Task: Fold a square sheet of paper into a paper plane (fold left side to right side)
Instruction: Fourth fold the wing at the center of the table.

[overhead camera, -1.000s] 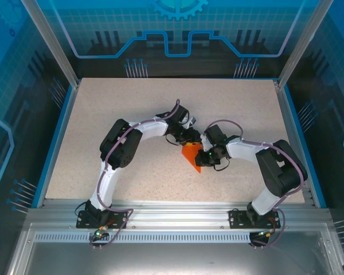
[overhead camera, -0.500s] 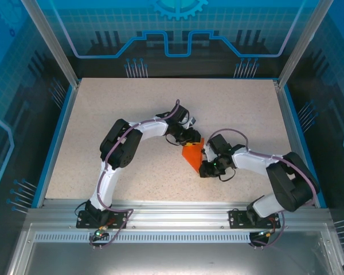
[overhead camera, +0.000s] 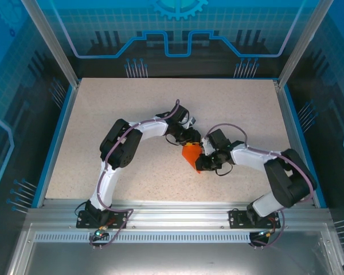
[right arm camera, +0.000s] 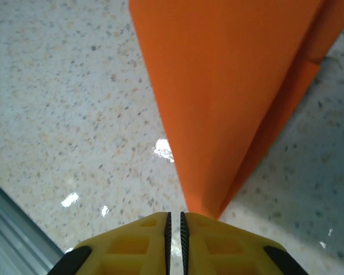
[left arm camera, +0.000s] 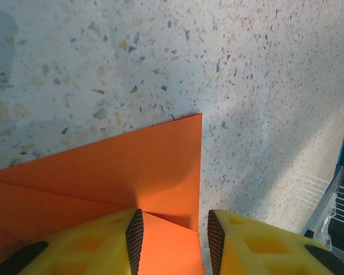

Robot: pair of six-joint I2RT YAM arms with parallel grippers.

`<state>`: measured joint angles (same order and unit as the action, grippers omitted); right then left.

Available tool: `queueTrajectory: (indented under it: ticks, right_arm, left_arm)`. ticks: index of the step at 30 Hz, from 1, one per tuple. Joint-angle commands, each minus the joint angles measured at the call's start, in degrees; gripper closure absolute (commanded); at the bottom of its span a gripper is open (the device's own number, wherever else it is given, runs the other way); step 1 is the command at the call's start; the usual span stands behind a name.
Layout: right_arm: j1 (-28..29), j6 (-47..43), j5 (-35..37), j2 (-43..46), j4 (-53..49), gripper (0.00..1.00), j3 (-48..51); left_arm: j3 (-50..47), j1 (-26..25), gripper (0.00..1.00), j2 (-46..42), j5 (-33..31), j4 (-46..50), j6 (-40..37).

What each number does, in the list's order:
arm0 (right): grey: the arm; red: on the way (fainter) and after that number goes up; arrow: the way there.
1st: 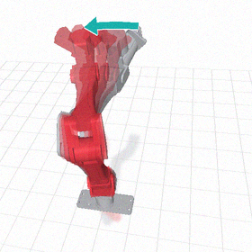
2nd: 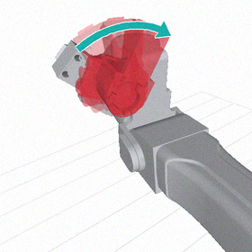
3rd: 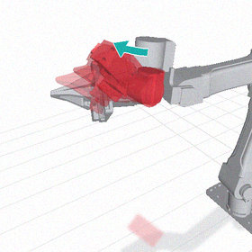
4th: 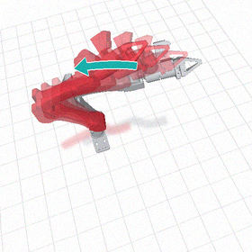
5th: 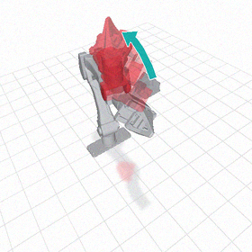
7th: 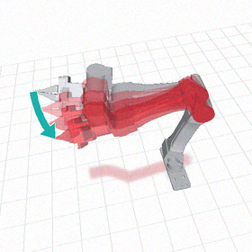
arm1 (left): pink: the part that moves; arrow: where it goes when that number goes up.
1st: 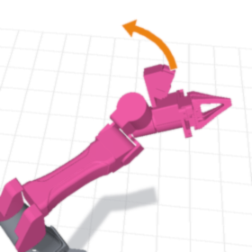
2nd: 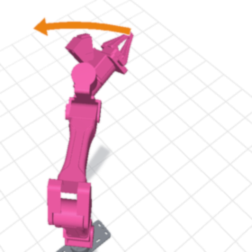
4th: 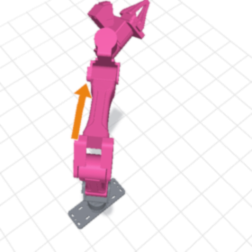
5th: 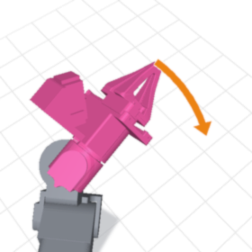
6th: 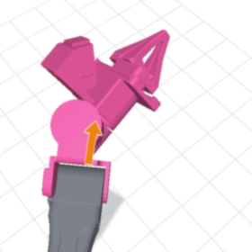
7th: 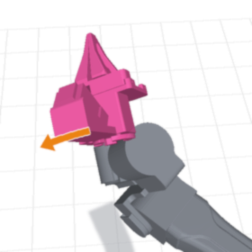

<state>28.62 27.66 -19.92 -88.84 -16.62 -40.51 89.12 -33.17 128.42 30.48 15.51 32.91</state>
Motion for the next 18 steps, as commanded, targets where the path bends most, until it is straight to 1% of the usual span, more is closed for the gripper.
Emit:
queueTrajectory:
  ticks: [1, 5, 10, 12, 15, 18]
  right_arm:
    - [0.5, 0.5, 0.6, -2.4, -0.4, 0.85, -0.1]
    - [0.6, 0.7, 2.5, -3.8, -3.2, 0.86, 0.9]
    - [0.4, 0.8, 5.1, -5.1, -5.3, 0.86, 1.1]
    - [0.3, 0.9, 4.9, -5.9, -5.0, 0.86, 1.0]
    - [0.3, 0.9, 4.7, -6.2, -4.6, 0.86, 0.9]
    - [0.3, 0.9, 5.0, -5.9, -4.5, 0.87, 0.8]
  left_arm:
    - [0.5, 0.5, 0.6, 0.2, -2.4, 1.4, -1.0]
    - [1.0, 0.5, 0.59, -2.1, -1.9, 2.2, -1.5]
    - [-0.8, 0.4, 0.56, -8.3, -2.3, 2.4, -2.6]
    - [-3.4, 0.2, 0.55, -11.6, -1.6, 0.7, -2.8]
    - [-8.0, -0.7, 0.54, -16.2, -2.1, -0.5, -3.2]
    - [-13.1, -2.2, 0.58, -18.6, -1.7, -3.3, -1.1]
